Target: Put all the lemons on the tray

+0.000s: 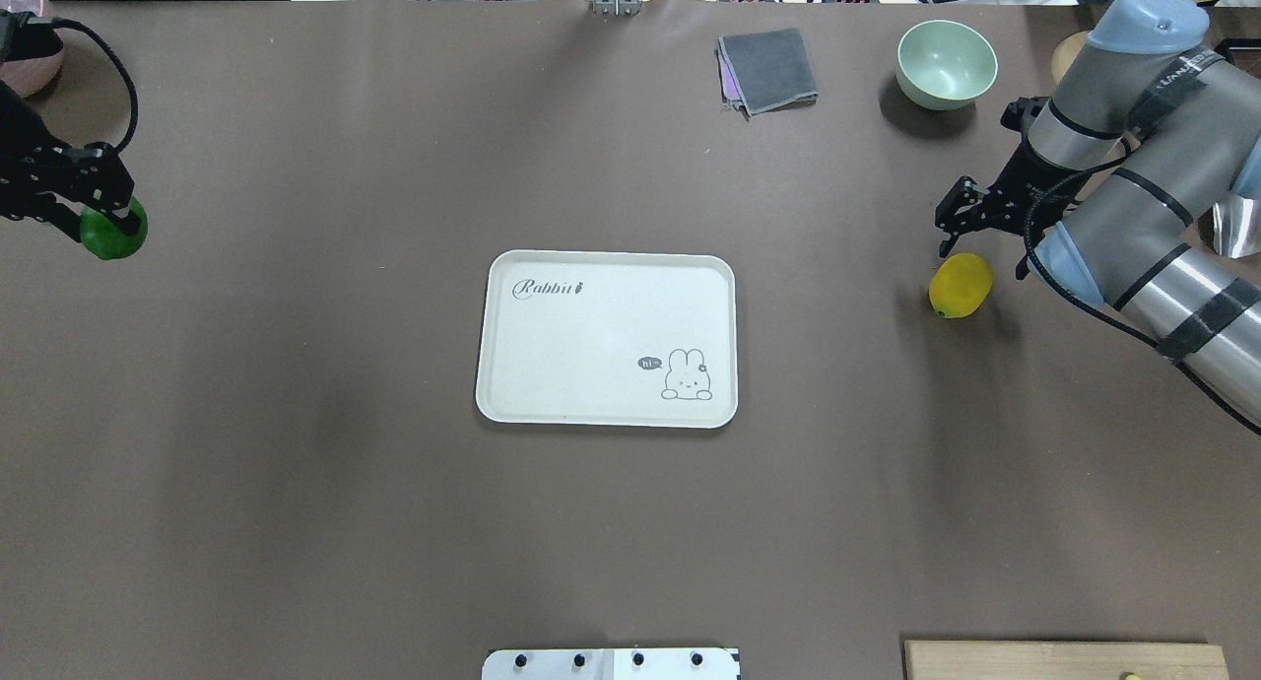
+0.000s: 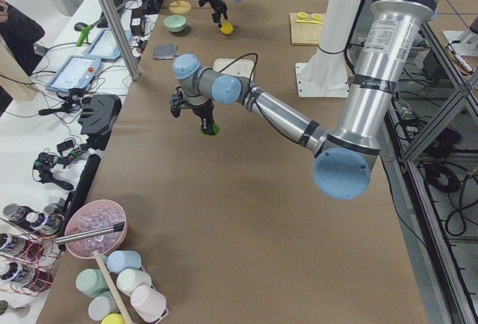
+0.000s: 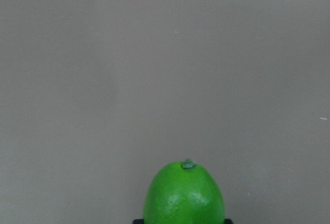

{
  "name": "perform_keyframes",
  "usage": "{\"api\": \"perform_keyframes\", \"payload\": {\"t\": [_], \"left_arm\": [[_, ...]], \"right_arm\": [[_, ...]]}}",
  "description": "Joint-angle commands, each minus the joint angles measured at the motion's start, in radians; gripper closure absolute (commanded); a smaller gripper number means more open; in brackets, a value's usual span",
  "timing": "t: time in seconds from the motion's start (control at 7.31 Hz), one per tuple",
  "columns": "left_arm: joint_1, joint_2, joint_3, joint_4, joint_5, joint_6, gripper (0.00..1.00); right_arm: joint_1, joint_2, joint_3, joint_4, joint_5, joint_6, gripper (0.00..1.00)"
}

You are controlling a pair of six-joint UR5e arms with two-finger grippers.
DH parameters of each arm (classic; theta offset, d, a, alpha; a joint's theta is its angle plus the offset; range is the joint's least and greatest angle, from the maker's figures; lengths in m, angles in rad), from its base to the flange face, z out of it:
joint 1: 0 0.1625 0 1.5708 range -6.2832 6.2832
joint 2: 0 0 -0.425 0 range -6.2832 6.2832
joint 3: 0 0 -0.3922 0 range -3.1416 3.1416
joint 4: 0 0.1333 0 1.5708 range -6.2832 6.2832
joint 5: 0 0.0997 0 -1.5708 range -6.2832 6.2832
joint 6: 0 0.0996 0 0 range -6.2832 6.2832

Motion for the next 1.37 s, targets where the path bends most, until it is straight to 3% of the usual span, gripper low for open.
{"api": "perform_keyframes", "payload": {"t": [0.0, 0.41, 0.55, 0.68, 0.82, 1.23], "left_arm": [[-0.011, -0.081, -0.011, 0.106, 0.001, 0.003, 1.0], [0.005, -0.194, 0.053, 0.14, 0.087, 0.035, 1.0], [0.009, -0.251, 0.074, 0.148, 0.099, 0.036, 1.0], [0.037, -0.282, 0.078, 0.154, 0.106, 0.026, 1.0], [0.042, -0.332, 0.085, 0.201, 0.107, 0.023, 1.0], [0.115, -0.496, 0.202, 0.203, 0.15, -0.078, 1.0]], "right_arm": [[-0.02, 0.005, -0.01, 0.0, 0.003, -0.007, 0.02], [-0.045, 0.007, -0.026, 0.0, 0.004, -0.012, 0.09], [-0.045, 0.007, -0.029, -0.003, 0.015, -0.029, 0.33], [-0.043, 0.008, -0.028, -0.006, 0.044, -0.03, 0.7], [-0.04, 0.015, -0.028, -0.006, 0.044, -0.032, 0.79], [-0.013, 0.102, -0.008, 0.004, 0.046, -0.036, 0.78]]}}
